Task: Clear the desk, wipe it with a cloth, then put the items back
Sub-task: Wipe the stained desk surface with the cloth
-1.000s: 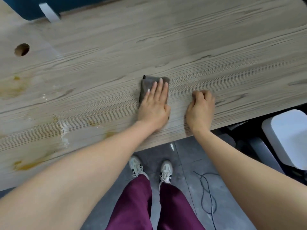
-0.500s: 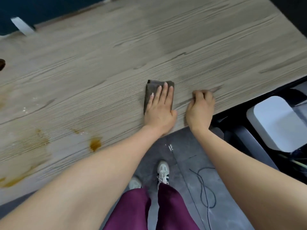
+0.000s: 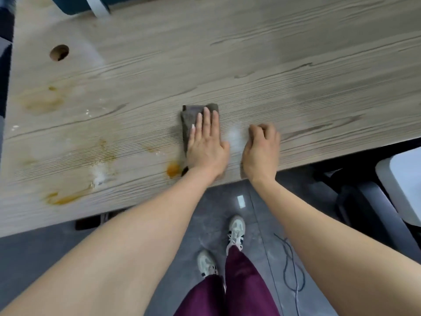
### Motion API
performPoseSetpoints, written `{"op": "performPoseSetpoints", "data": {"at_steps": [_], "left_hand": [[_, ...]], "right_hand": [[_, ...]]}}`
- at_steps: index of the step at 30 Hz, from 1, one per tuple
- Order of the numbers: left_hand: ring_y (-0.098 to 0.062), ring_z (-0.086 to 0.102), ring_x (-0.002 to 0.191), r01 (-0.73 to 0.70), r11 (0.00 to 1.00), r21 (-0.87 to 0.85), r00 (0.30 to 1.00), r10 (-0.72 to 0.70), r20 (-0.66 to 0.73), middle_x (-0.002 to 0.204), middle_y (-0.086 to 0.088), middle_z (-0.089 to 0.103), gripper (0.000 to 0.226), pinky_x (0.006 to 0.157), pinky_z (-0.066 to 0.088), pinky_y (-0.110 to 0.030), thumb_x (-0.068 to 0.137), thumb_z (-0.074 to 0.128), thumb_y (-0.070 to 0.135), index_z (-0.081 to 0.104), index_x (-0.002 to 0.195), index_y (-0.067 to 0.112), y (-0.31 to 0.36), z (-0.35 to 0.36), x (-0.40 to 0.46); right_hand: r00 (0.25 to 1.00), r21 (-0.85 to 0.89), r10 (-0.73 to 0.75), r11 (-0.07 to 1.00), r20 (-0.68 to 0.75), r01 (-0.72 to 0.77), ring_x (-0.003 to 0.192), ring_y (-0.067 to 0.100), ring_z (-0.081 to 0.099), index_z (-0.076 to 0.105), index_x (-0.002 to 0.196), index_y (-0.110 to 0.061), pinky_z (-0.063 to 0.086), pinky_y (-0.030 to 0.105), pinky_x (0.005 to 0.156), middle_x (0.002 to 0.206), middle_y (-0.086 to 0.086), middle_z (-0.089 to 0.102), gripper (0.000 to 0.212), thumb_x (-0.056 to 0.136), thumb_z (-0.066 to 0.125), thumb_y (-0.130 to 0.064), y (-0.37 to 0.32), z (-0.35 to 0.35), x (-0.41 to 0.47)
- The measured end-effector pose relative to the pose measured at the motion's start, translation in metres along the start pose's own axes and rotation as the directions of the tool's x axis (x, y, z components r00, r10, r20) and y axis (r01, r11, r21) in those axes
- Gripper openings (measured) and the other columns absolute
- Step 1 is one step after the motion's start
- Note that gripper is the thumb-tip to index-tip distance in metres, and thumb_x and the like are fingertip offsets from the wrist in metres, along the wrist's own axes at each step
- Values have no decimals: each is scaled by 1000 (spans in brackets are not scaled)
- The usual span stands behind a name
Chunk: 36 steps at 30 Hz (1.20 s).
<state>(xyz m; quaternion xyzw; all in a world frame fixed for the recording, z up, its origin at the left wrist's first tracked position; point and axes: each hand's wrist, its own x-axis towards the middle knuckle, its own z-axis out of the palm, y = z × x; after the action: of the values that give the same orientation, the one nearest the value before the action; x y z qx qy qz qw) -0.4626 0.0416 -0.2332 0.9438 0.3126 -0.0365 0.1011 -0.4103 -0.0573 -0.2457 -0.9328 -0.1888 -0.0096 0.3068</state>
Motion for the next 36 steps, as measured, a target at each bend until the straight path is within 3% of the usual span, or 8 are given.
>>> {"op": "performPoseSetpoints", "data": {"at_steps": [7,12,15,19,22,29,33,36], "left_hand": [[-12,-17,144,-233,972,-34,968,235,91,157,3,-18,69,117,-11,-32,96,30,35,-13,149,21,-10,1,-38],[-12,-14,144,11,1000,20,998,-13,68,157,3,-15,73,116,-11,-30,93,35,32,-11,149,22,-97,-16,-41],[-17,-12,145,133,991,19,991,-134,10,158,-2,-14,74,118,-7,-34,93,36,31,-9,150,17,-87,-11,-38],[-17,-19,143,-140,990,-30,986,142,83,156,-3,-22,70,117,-11,-33,95,30,30,-15,148,16,-22,1,-65],[-13,-16,144,-243,970,5,967,242,76,156,2,-19,71,117,-10,-31,95,31,34,-14,148,21,-52,-4,-64],[-18,-11,145,212,977,38,976,-210,-52,158,-4,-13,74,116,-9,-33,94,36,34,-10,149,15,-121,-12,-50],[-19,-17,144,-17,1000,-23,1000,17,-10,156,-6,-19,72,115,-12,-32,94,30,30,-14,148,13,-59,4,-76],[-14,-16,144,-187,982,27,982,186,40,157,0,-18,72,117,-10,-31,94,30,34,-14,148,18,-90,-3,-69]], "right_hand": [[996,-50,48,997,-80,-52,108,36,44,60,115,-2,27,28,89,123,16,52,29,92,42,-1,17,-10,-5],[997,-77,-21,997,80,27,114,34,40,54,124,-5,29,31,91,132,12,46,38,88,43,3,-11,0,-9],[996,-75,-24,997,91,31,114,34,40,53,126,-6,32,35,93,135,11,45,38,90,43,0,-14,7,-11],[997,-78,-22,997,78,28,119,35,39,50,131,-4,28,34,100,137,13,44,38,94,41,-5,-12,10,-12],[994,-118,-15,993,108,28,125,34,34,45,134,-4,24,33,104,142,12,39,43,92,42,-3,-17,10,-14],[988,-161,37,987,149,-13,130,32,28,36,140,-6,22,33,110,148,10,30,57,84,39,5,-24,10,-16],[990,-177,27,984,142,-1,130,33,27,35,140,-5,20,33,111,148,11,29,57,84,39,4,-25,11,-18],[988,-204,20,979,153,12,130,34,27,32,141,-4,16,31,109,148,11,28,64,79,40,7,-27,10,-20]]}}
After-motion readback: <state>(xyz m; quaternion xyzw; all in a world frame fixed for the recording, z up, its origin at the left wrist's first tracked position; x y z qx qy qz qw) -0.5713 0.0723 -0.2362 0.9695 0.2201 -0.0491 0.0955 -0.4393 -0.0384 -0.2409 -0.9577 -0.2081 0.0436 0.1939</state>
